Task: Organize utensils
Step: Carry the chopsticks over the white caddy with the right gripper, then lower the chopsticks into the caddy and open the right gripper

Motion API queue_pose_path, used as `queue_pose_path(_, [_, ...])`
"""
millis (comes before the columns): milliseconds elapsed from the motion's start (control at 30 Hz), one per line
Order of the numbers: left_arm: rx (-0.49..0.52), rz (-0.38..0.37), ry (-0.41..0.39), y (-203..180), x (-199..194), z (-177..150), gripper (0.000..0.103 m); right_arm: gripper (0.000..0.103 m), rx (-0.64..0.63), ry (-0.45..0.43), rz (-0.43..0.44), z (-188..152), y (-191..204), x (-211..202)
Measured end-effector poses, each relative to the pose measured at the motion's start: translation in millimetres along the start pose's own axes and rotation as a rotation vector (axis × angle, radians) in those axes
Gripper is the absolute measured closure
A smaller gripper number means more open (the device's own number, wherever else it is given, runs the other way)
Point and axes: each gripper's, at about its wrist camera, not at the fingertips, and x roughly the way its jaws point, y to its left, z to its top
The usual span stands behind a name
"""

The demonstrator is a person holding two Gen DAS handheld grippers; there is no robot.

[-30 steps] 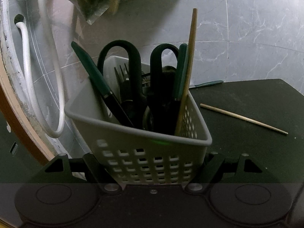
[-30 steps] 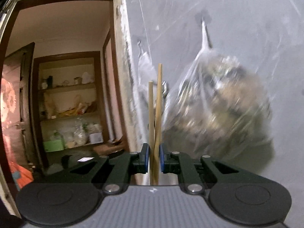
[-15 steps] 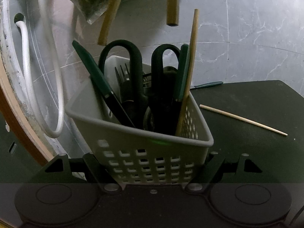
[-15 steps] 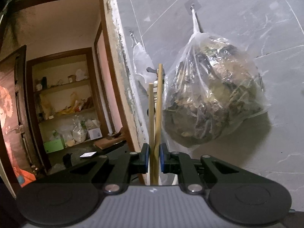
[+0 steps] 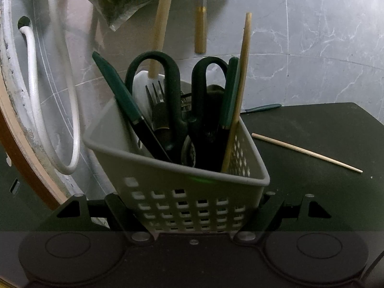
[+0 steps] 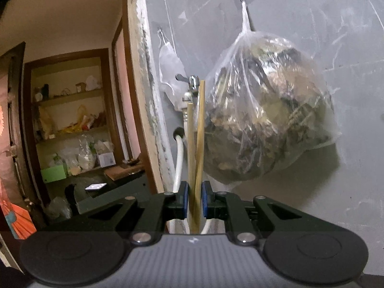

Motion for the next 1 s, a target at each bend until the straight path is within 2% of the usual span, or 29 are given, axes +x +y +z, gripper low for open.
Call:
queue_pose_path(200, [0.001, -0.001, -0.004, -1, -1, -1, 0.022, 0.09, -0.005, 0.052, -0.031, -8, -2, 16])
queue_pose_path(467, [0.001, -0.005, -0.009, 0, -3, -2, 0.022, 0.09, 0.016, 0.05, -0.055, -10, -2, 19])
queue_pose_path(733, [0.001, -0.005, -0.009, 1, -2, -2, 0.022, 0.09, 0.024, 0.018, -0.039, -3, 2, 13])
queue_pose_path(1000, [0.001, -0.006, -0.009, 1, -2, -2, 0.022, 0.09, 0.036, 0.045, -0.051, -10, -1, 22])
